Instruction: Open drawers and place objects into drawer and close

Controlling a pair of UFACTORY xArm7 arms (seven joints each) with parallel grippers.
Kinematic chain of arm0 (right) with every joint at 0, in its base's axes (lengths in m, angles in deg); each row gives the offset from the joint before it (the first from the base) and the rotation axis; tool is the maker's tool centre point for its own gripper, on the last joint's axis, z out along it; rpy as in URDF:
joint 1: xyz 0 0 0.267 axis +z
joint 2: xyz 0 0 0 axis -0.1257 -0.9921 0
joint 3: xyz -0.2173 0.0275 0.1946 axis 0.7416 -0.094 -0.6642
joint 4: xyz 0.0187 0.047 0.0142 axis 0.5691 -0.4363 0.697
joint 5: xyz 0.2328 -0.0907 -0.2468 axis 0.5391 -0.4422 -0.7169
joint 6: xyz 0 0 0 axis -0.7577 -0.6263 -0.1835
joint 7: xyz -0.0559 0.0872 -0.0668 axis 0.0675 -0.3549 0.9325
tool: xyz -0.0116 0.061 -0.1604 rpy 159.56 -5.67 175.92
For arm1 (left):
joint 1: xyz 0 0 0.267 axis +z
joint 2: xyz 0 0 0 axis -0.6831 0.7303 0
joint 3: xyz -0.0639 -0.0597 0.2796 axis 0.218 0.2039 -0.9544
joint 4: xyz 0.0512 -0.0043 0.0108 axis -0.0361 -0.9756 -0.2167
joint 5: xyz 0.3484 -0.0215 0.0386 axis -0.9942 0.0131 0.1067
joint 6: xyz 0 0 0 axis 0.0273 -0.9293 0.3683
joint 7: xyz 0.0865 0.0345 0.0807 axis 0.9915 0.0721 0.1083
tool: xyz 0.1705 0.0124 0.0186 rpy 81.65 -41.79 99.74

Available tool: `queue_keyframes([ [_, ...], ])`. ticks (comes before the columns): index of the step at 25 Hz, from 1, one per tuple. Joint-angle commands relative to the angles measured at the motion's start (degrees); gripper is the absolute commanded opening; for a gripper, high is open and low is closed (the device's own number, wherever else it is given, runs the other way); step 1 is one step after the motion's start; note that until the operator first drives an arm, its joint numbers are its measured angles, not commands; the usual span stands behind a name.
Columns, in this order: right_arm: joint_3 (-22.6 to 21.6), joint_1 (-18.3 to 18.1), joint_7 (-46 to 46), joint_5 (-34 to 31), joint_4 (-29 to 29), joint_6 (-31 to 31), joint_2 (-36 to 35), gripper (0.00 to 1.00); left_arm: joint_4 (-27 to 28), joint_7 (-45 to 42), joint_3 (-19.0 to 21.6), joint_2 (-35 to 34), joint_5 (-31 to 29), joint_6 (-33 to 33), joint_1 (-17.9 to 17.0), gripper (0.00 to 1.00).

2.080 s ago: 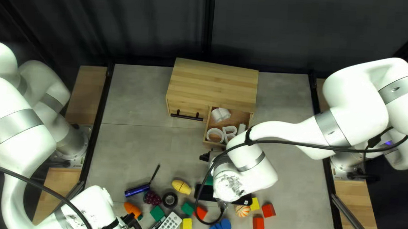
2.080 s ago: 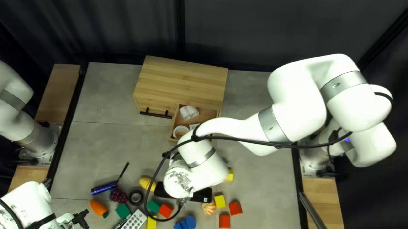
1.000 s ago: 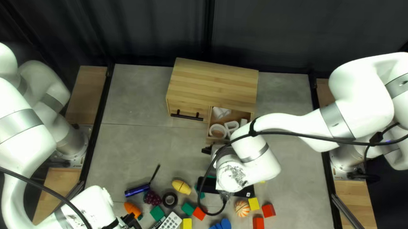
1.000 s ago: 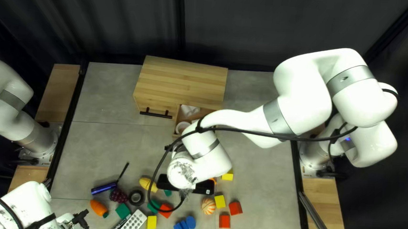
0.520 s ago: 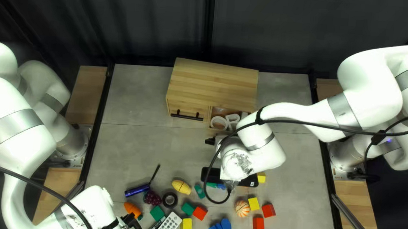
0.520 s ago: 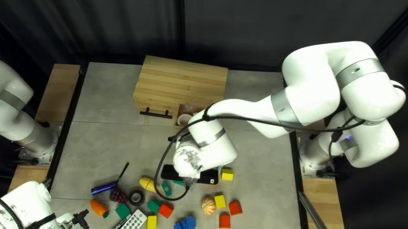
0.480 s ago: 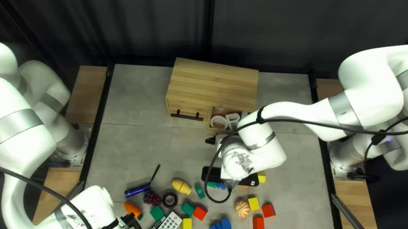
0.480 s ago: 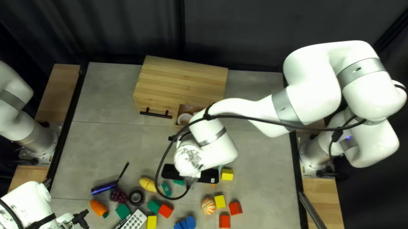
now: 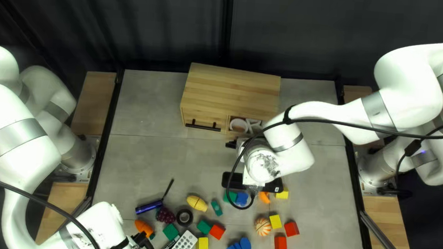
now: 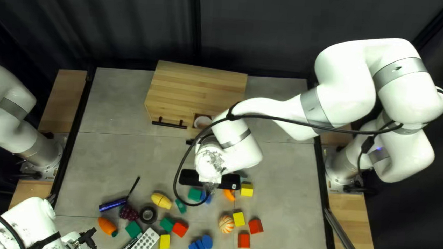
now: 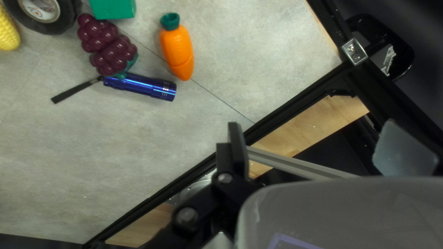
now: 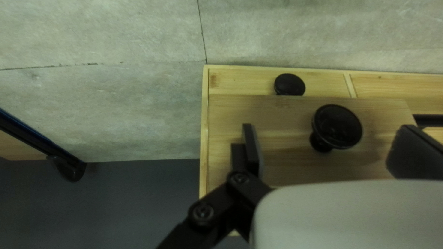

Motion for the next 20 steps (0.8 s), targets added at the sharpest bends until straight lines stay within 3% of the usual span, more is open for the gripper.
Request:
queue_keyframes([
  [1, 0.5, -0.5, 1.0, -1.3, -1.0, -1.6, 0.8, 1.00, 0.0, 0.0, 0.0, 0.0, 0.0, 0.0, 0.0, 1.00],
  [20, 1.9, -2.5, 3.5, -2.6, -0.5, -4.4, 0.0, 1.00, 0.0, 0.0, 0.0, 0.0, 0.0, 0.0, 0.0, 1.00],
])
